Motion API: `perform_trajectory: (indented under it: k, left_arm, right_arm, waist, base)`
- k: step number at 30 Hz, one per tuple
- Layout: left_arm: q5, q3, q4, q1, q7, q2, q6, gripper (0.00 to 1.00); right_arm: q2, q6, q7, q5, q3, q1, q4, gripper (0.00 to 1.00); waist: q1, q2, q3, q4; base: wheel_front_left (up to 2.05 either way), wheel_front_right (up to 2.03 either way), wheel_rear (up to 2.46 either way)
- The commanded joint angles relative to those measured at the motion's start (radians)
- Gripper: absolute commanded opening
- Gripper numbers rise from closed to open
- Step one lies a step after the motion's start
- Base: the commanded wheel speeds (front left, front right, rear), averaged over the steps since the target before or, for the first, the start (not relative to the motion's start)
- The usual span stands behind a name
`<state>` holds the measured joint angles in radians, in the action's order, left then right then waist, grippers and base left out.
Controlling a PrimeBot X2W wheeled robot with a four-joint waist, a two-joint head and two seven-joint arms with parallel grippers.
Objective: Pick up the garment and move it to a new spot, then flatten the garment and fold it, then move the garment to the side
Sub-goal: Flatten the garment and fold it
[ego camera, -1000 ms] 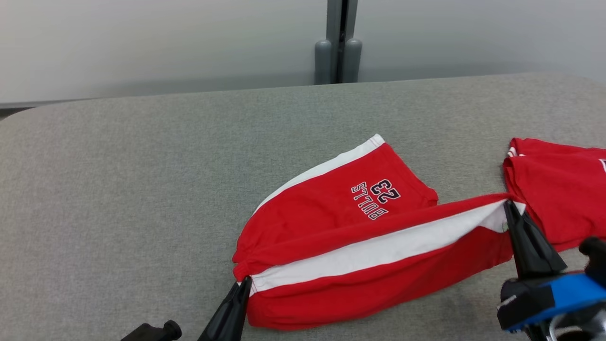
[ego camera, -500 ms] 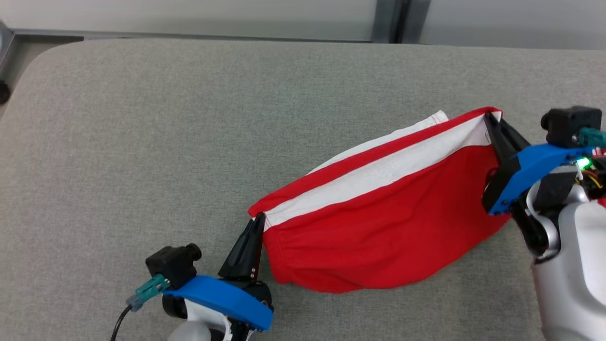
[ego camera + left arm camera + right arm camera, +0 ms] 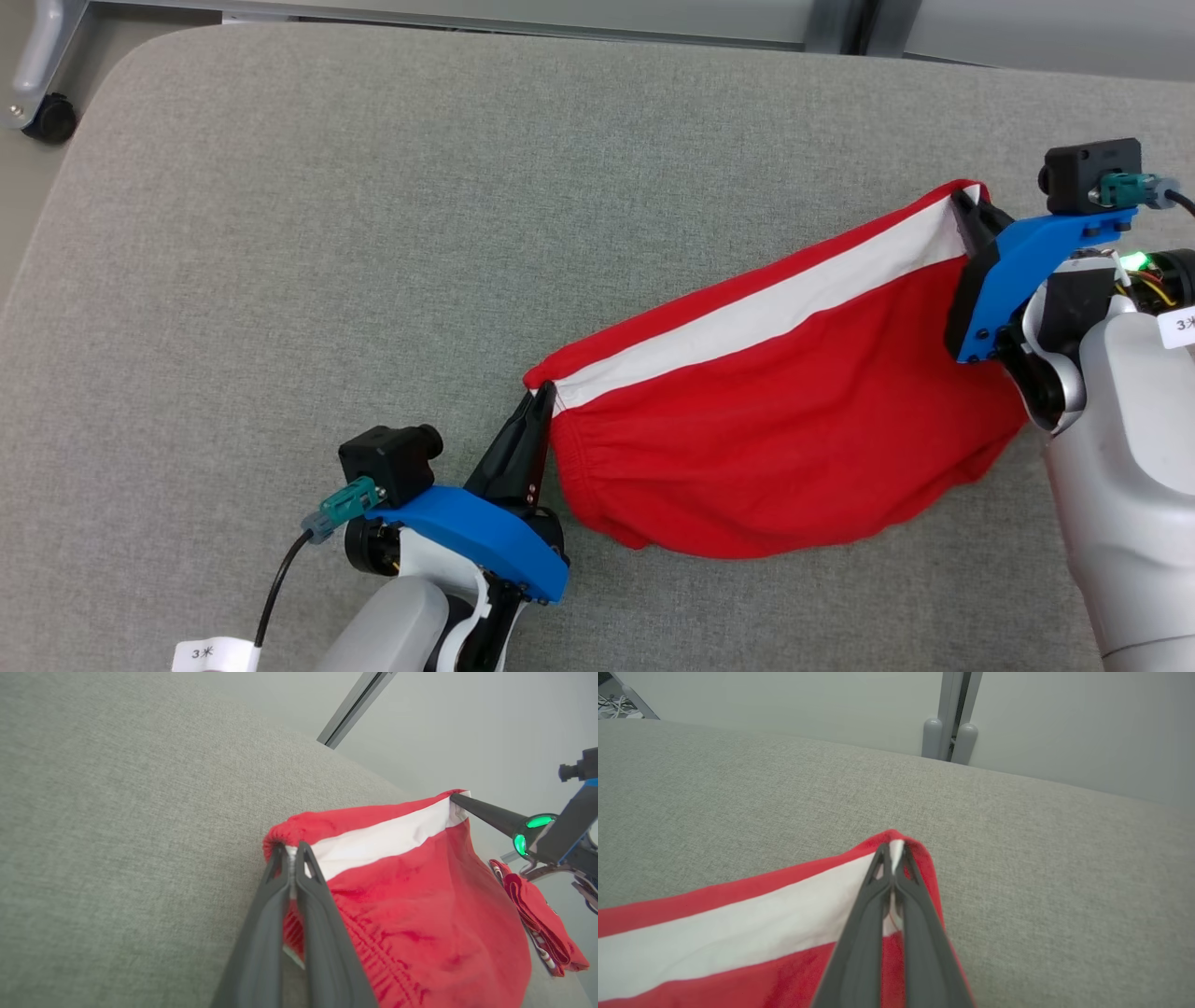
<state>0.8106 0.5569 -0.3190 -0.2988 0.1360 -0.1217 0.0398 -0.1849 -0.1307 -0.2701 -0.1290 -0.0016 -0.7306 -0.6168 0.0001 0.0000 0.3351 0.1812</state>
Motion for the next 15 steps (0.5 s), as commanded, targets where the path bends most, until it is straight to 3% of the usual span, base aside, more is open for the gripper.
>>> perform_trajectory:
  k: [1, 9, 15]
  left_arm:
    - [-0.018, 0.007, -0.003, -0.022, -0.006, -0.012, -0.007, 1.0]
    - [-0.072, 0.026, 0.056, 0.035, -0.031, -0.092, -0.052, 1.0]
    - [-0.1, -0.008, 0.158, 0.104, -0.011, -0.181, -0.106, 1.0]
  right_arm:
    - [-0.004, 0.0, 0.013, -0.007, 0.013, -0.022, -0.024, 1.0]
    - [-0.03, 0.0, 0.042, -0.069, 0.085, -0.026, -0.092, 1.0]
    - [-0.097, 0.0, 0.012, -0.133, 0.135, 0.015, -0.076, 1.0]
  waist:
    - [-0.0001, 0.0, -0.005, -0.001]
    - [-0.0001, 0.0, -0.048, -0.011]
    - [-0.0001, 0.0, -0.09, -0.015]
  base:
    - [0.0, 0.0, 0.0]
    - [0.0, 0.0, 0.0]
    - [0.0, 0.0, 0.0]
